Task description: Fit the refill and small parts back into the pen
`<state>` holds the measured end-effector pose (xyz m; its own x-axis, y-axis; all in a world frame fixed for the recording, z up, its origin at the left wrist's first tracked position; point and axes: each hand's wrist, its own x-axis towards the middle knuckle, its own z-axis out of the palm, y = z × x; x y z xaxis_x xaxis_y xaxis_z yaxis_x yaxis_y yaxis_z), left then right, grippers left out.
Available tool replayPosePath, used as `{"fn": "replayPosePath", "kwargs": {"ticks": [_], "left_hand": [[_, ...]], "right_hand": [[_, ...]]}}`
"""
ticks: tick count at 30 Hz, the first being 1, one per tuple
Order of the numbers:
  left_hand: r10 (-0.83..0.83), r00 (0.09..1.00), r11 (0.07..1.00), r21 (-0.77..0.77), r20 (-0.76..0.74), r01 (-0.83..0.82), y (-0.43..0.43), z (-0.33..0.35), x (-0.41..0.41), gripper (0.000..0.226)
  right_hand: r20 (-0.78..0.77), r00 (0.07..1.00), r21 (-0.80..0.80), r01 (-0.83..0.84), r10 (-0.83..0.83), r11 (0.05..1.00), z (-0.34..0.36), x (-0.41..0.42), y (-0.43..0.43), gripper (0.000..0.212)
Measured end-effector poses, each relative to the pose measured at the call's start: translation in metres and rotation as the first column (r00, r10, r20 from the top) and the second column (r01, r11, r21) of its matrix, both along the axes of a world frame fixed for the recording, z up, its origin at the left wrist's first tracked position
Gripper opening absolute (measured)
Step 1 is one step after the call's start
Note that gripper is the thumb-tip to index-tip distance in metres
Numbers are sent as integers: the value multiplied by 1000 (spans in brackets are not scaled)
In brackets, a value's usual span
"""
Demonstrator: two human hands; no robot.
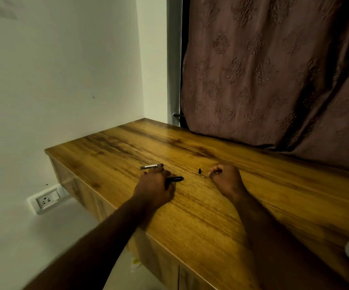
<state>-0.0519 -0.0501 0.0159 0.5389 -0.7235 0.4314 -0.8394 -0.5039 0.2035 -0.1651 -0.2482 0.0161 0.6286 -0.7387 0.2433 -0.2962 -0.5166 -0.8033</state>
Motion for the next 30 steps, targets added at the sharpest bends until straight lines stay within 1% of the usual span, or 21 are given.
{"fn": "replayPosePath", "kwargs": {"ticks": [2,6,10,14,17,19,22,24,25,28,30], "left_hand": [[7,1000,1000,23,23,-8,-3,-3,1,35],[-17,999,1000,7,29,17,-3,-4,3,30],[-29,999,999,-25,28,30,-4,-3,3,24],[-36,999,999,-35,8,37,-4,-4,4,23],[-29,1000,999,-22,3,29,-4,-5,3,24],[-18,1000,1000,-7,4,18,-3,-5,2,25],[-8,1000,1000,-14,-28,7,-3,-7,3,23],[-12,999,999,-50,-34,11,-2,-7,4,20],[-25,999,996,-85,-30,22,-1,-7,4,19],[-100,995,976,-193,20,102,2,-9,3,22],[-124,992,965,-230,40,130,4,-9,0,25]], "right_hand": [[-35,999,6,-40,40,999,1,-2,1,3],[-76,994,-20,-79,77,997,5,-3,6,9],[-76,996,-29,-48,46,998,4,0,6,10],[-91,996,-88,10,-18,996,-1,3,4,19],[-115,993,-127,27,-42,992,-3,5,2,20],[-131,990,-155,24,-45,988,-4,5,1,19],[-122,992,-168,-14,-7,986,-5,1,2,21],[-69,997,-129,-49,40,990,-1,-2,6,21],[-13,998,-81,-66,65,995,2,-3,10,19],[183,978,113,-126,104,986,13,-1,26,13],[273,952,247,-208,138,946,19,3,41,13]]}}
